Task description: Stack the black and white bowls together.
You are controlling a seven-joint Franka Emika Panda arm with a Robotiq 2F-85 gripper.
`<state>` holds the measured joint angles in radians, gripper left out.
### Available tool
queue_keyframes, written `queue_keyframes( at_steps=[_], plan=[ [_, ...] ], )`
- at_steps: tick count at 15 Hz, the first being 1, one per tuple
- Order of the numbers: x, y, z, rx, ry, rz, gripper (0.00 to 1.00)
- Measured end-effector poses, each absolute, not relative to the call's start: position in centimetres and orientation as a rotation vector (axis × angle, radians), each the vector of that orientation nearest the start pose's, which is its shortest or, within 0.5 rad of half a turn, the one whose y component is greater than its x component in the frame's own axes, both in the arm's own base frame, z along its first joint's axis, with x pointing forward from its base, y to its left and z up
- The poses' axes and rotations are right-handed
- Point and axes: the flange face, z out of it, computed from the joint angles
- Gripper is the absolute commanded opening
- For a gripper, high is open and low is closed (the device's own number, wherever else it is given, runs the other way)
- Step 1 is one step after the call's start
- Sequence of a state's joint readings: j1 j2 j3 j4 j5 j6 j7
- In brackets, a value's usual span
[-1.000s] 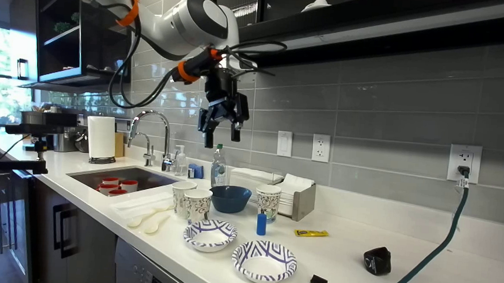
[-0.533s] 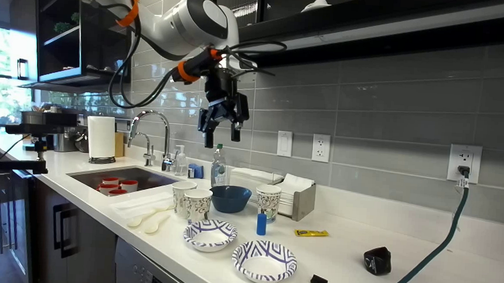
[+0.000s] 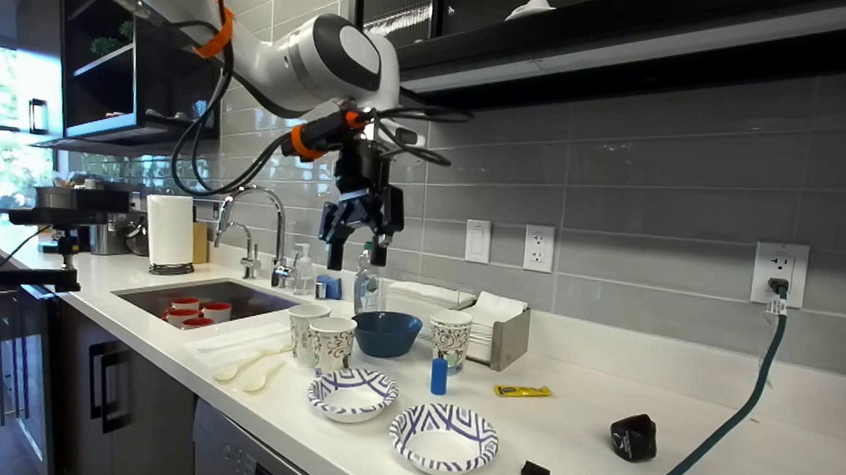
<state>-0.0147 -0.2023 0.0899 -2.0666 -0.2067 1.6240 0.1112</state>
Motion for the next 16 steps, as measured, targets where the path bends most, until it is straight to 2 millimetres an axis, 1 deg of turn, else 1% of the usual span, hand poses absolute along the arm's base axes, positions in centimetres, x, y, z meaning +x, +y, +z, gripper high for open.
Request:
queue_keyframes(
  at_steps=[2,4,9,10,11,16],
  plan=[
    [46.5,2.1,48.0,-3.317,0.003,0.396,1.0],
    [46.1,2.1,45.5,-3.257,0.029,0.38,1.0],
    [45.4,0.2,39.7,-3.14,0.248,0.227,1.0],
    [45.3,0.0,39.0,-3.138,0.255,0.228,1.0],
    [45.2,0.0,38.9,-3.138,0.255,0.233,1.0],
    [45.4,0.2,39.2,-3.139,0.25,0.223,1.0]
  ],
)
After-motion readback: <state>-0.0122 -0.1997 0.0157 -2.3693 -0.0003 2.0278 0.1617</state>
